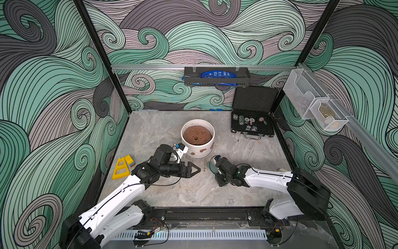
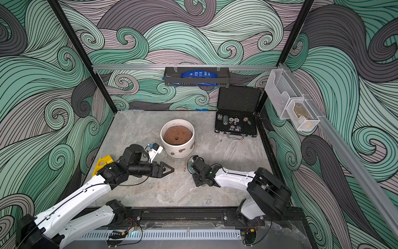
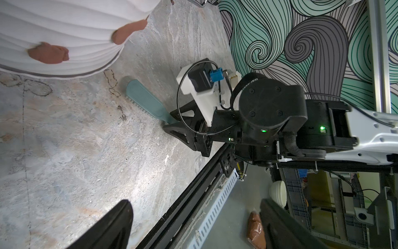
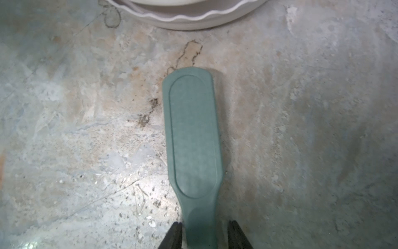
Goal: Scrub the dried mud off the ceramic pot
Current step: Pick up the brush from the center of the board.
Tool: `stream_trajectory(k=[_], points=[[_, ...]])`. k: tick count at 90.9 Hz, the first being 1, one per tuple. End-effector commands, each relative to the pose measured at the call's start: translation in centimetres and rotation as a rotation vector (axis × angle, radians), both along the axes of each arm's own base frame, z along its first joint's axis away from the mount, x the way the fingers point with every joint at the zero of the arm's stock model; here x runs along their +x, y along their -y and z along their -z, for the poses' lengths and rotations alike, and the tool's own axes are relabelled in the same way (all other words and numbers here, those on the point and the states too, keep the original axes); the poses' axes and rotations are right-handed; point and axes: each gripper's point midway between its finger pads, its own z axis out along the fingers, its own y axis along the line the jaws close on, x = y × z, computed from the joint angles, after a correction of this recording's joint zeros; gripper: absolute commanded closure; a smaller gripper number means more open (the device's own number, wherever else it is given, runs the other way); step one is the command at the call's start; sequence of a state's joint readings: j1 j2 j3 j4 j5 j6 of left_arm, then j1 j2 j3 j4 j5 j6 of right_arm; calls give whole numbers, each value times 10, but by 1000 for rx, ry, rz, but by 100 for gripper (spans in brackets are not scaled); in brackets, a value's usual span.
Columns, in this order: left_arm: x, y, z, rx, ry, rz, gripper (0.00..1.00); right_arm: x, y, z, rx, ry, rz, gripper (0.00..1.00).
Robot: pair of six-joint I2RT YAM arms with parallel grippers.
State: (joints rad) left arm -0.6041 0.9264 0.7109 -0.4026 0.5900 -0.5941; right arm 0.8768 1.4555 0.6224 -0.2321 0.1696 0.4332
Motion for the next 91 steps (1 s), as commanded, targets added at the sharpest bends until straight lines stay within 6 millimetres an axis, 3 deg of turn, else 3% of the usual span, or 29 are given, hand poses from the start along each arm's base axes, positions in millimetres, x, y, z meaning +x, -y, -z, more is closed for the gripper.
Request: stream_trajectory(k=[1, 23, 44, 56, 76, 91], points=[[2, 1, 1, 4, 15, -4, 5, -1, 8, 5, -50, -8, 26, 68], [5, 2, 7, 27, 17, 2, 5, 3, 5, -14, 6, 53, 24, 94], [13, 5, 2, 22, 36, -13, 5, 13, 2, -56, 167, 140, 38, 100], [18, 10, -15, -44, 63, -39, 5, 22, -1, -98, 297, 226, 18, 100], [41, 18, -59, -195, 105, -160, 5, 24, -16, -188, 541, 435, -94, 100], [55, 17, -95, -225, 178, -231, 5, 19, -25, -234, 666, 508, -157, 100]])
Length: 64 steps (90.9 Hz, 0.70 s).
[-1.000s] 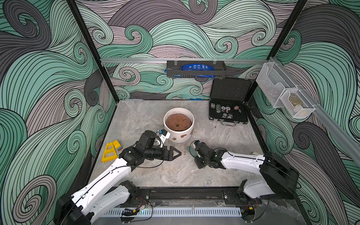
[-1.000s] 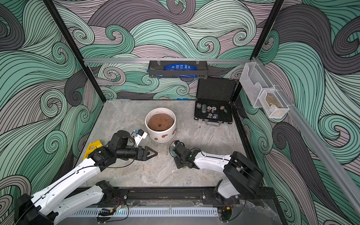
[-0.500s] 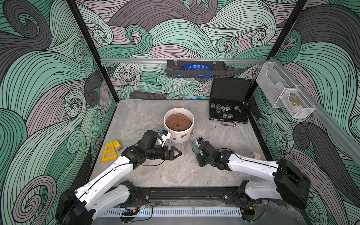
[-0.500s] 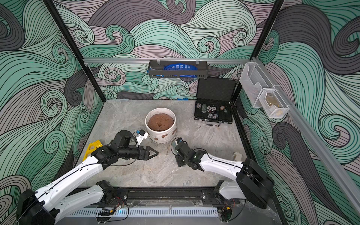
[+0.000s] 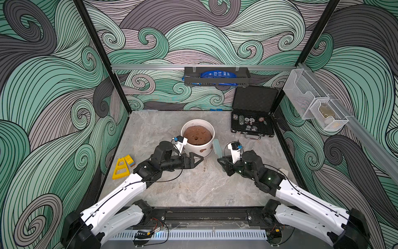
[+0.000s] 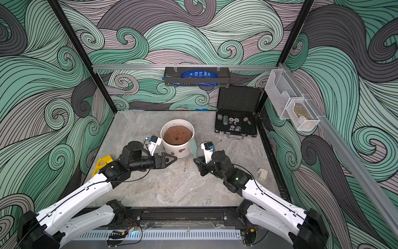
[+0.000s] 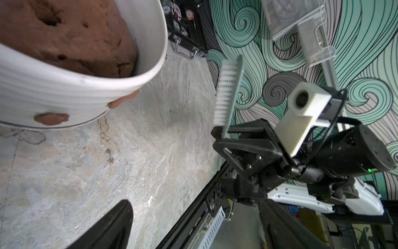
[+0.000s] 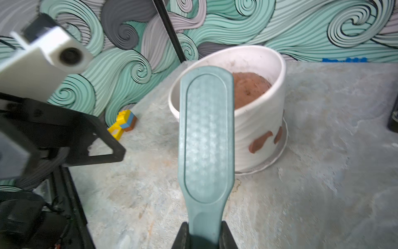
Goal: Scrub the dried mud off the ceramic pot
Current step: Pick up the brush from the center of the board.
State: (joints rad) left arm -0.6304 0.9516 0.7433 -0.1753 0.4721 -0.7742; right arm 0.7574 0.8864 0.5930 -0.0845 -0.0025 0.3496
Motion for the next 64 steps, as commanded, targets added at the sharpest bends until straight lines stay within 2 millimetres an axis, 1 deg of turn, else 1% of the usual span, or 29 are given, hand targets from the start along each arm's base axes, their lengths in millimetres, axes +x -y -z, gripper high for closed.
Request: stream_trajectory(k=[1, 8, 12, 23, 39, 48, 64], points=[[18, 2, -53, -84, 105, -83, 5, -3, -15, -49, 114, 110, -90, 100], [25, 4, -67, -103, 125, -102, 6, -5, -20, -61, 139, 146, -122, 100], [29, 8, -75, -119, 132, -104, 5, -6, -23, -65, 144, 165, -142, 100], [36, 16, -87, -132, 137, -100, 6, -8, -25, -71, 138, 199, -171, 100], [38, 26, -87, -88, 132, -80, 8, -10, -29, -79, 154, 223, -201, 100], [37, 32, -92, -87, 144, -64, 9, -10, -31, -77, 147, 219, -206, 100], [39, 42, -92, -92, 136, -51, 14, -9, -33, -76, 135, 227, -222, 100]])
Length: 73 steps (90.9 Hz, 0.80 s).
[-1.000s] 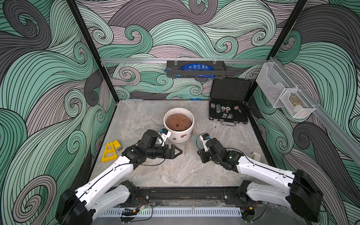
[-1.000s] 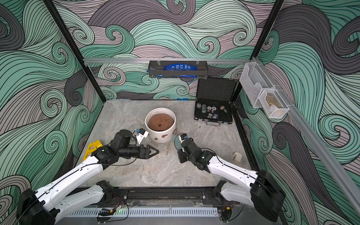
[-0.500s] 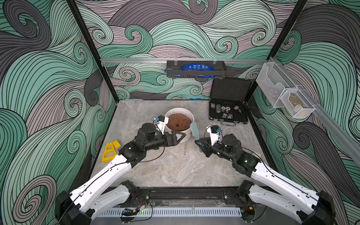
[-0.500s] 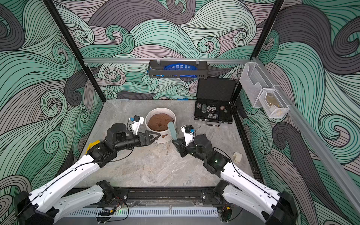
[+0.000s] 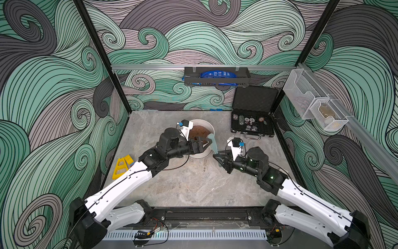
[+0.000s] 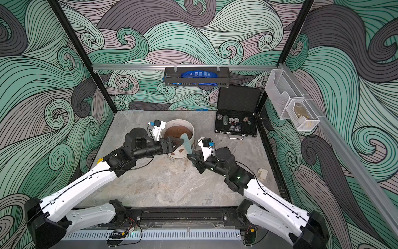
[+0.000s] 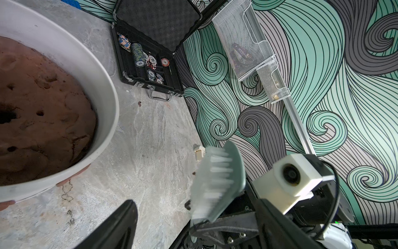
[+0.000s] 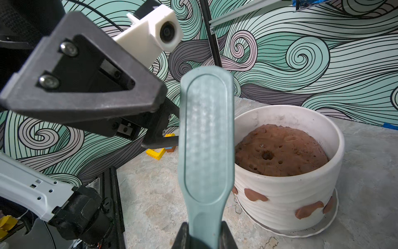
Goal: Scrub the dried mud off the ceramic pot
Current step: Pick up the brush from the center of the board.
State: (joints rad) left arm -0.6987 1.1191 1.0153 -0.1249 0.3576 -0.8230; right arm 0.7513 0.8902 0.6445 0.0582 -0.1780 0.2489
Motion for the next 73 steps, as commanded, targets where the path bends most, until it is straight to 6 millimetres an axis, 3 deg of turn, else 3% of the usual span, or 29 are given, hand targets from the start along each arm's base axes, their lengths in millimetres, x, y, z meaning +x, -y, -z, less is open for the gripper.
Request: stream_trajectory(k=[1, 27, 62, 73], points=[[3, 7, -13, -9, 30, 4, 15, 1, -5, -18, 20, 52, -29, 100], [7, 17, -10, 47, 30, 3, 30, 1, -9, -15, -5, 56, -47, 100], [7, 27, -11, 42, 37, 26, 62, 2, -12, -9, -34, 53, -64, 100], [7, 28, -15, 18, 59, 25, 66, 0, -14, -8, -34, 56, -80, 100]])
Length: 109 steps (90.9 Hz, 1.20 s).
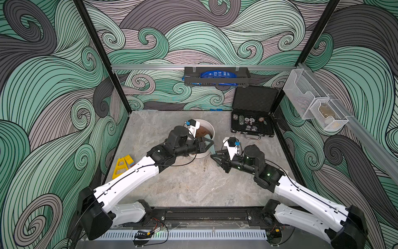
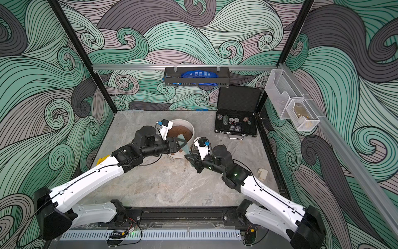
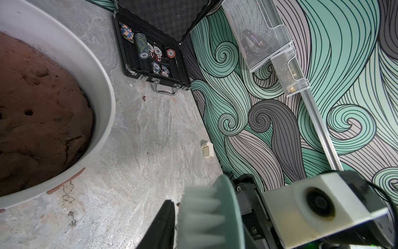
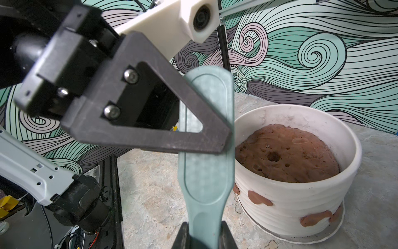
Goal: Scrub the dried mud off the ceramic pot
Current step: Pick up the brush from the center of the board.
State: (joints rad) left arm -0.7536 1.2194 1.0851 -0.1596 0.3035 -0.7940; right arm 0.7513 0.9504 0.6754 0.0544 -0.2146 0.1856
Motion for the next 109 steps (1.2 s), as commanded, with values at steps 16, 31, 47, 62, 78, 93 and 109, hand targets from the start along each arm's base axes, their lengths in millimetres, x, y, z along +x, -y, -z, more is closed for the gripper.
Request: stream_trajectory(k=[16, 31, 47, 62, 78, 93, 109], points=[[3, -1, -38, -89, 130, -15, 79, -2, -7, -7, -7, 28, -51, 97], [0, -3, -44, -100, 168, -1, 86, -3, -9, -8, 5, 21, -59, 88], [-2, -6, -56, -120, 216, 25, 87, -7, -7, -18, 63, -1, -72, 63], [-12, -6, -79, -147, 340, 141, 87, -17, 7, -41, 197, -15, -192, 49], [-28, -14, -95, -171, 493, 297, 87, -37, 25, -71, 329, 17, -377, 39], [-35, -23, -115, -216, 638, 335, 87, -45, 28, -77, 355, 3, -470, 39], [-39, -22, -125, -230, 718, 362, 86, -50, 21, -84, 364, 6, -538, 40]])
